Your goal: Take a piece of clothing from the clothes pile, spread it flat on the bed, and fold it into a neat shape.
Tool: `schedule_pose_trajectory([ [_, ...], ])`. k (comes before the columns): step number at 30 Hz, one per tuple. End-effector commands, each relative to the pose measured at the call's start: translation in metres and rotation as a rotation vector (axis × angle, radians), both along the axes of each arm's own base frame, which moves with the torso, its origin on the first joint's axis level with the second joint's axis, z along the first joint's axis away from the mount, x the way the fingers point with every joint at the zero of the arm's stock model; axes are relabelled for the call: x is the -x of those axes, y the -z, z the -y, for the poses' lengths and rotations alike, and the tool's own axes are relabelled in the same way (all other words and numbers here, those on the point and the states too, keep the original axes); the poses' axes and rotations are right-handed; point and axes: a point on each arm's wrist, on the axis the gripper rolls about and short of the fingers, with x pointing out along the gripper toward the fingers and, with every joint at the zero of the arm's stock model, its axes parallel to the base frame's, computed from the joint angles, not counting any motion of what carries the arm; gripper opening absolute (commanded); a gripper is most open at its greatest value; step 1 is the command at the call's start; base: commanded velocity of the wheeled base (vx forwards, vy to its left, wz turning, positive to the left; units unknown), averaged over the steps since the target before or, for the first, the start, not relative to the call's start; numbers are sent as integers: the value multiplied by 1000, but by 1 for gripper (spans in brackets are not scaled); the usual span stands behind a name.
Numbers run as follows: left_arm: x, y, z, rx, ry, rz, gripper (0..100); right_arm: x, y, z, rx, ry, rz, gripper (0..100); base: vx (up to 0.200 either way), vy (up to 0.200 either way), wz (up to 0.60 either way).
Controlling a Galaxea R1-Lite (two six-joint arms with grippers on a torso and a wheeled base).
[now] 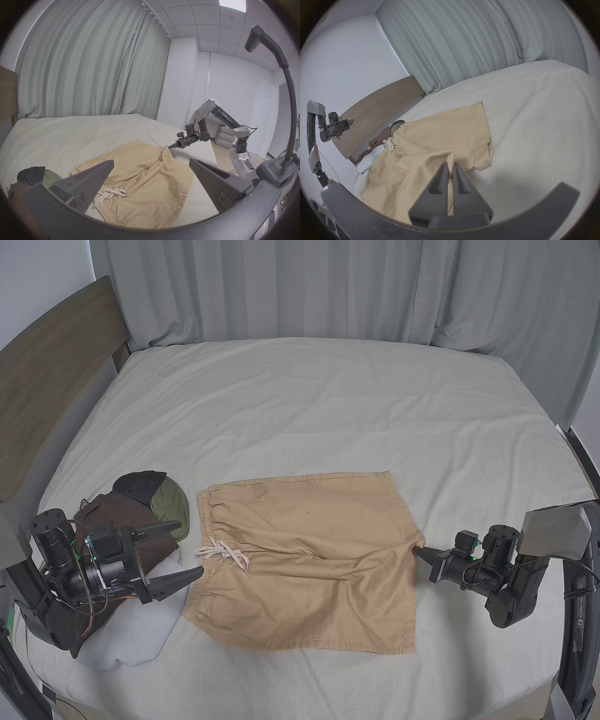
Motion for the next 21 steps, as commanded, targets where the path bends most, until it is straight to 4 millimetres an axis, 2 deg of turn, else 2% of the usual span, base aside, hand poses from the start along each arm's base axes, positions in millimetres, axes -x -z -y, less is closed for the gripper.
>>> schedule_pose_trajectory([
  [1, 0, 0, 0, 0, 0, -1, 100, -2, 1, -2, 0, -2, 6, 0, 0, 0, 0],
  [10, 0, 1, 0, -1, 0, -2, 100, -2, 1, -1, 0, -1, 4, 0, 0, 0, 0],
  [11, 0, 1, 0, 0, 0, -2, 100, -1, 1, -1, 2, -1, 4, 100, 0, 0, 0],
  [17, 0, 2, 1, -1, 5, -6, 100, 1, -3, -1, 1, -1, 8, 100, 0, 0, 0],
  [21, -1, 3, 1, -2, 3, -9, 100, 15, -8, 1, 18, -16, -12, 100, 0, 0, 0],
])
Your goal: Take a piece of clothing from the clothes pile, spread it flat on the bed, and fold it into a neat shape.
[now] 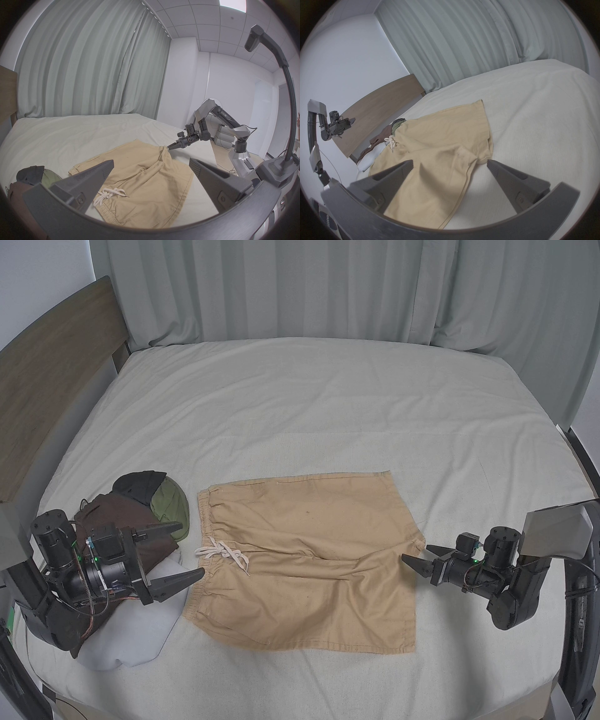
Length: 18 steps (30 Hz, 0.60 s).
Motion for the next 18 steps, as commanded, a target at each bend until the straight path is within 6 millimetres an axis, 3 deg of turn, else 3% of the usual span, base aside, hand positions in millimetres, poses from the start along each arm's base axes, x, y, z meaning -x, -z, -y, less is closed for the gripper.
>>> schedule_pose_trajectory([
  [1, -1, 2, 0, -1, -1, -5, 100, 13, -9, 1, 15, -21, -3, 100, 0, 0, 0],
  [7, -1, 2, 0, 0, -1, -5, 100, 28, -12, 2, 29, -75, -21, 100, 0, 0, 0],
  [12, 0, 2, 0, 0, -1, -7, 100, 57, -5, 5, 53, -156, -98, 100, 0, 0, 0],
  [18, 1, 3, 0, -1, -1, -13, 100, 69, 1, 7, 65, -190, -136, 100, 0, 0, 0],
])
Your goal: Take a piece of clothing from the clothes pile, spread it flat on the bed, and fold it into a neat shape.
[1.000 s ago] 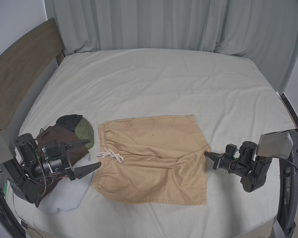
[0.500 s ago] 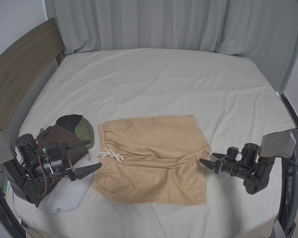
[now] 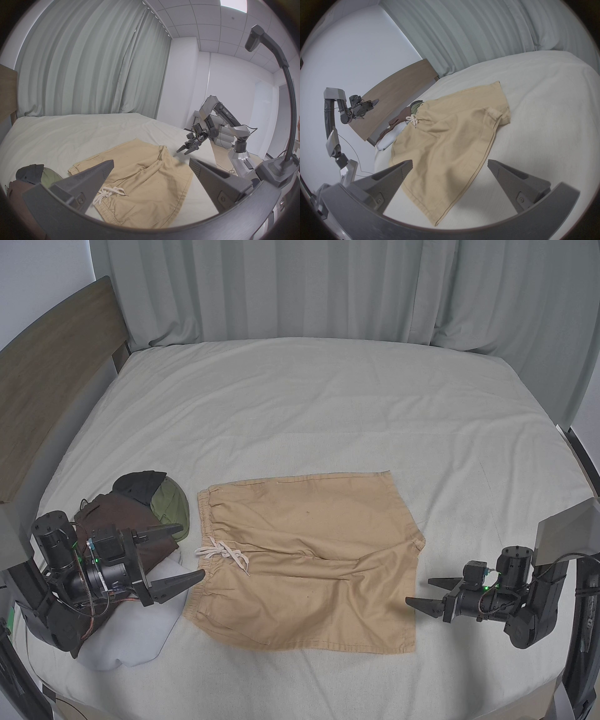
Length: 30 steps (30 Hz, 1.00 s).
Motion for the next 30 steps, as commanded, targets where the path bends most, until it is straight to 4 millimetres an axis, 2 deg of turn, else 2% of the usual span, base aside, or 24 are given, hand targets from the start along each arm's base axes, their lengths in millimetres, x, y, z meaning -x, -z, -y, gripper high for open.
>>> schedule_pose_trajectory([
  [1, 1, 2, 0, -1, 0, -7, 100, 11, 1, 1, -4, -19, -36, 100, 0, 0, 0],
  [19, 7, 9, 0, -6, 11, -40, 100, 33, 9, 1, -16, -64, -136, 100, 0, 0, 0],
  [30, 7, 11, -1, -9, 10, -46, 100, 41, 24, 1, -5, -69, -212, 100, 0, 0, 0],
])
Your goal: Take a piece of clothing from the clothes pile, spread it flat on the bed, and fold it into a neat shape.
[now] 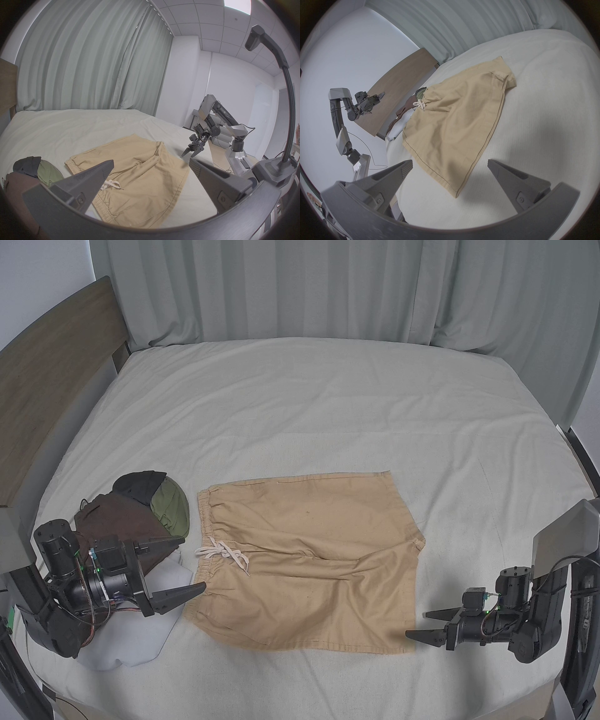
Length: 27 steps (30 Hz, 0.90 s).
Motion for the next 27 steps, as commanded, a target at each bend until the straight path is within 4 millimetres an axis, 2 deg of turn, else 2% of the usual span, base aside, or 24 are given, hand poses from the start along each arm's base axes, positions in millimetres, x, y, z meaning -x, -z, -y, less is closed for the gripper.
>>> schedule_pose_trajectory([
  [1, 0, 1, 0, 0, -1, -2, 100, 4, 6, -1, 6, -7, -34, 100, 0, 0, 0],
  [8, 0, 1, 0, 0, -1, -2, 100, 9, 13, -6, 14, -21, -71, 100, 0, 0, 0],
  [16, 0, 1, -1, 0, -5, -4, 100, 12, 30, -10, 25, -35, -130, 100, 0, 0, 0],
  [27, 0, 1, -2, 0, -6, -2, 100, 7, 34, -23, 19, -82, -118, 100, 0, 0, 0],
])
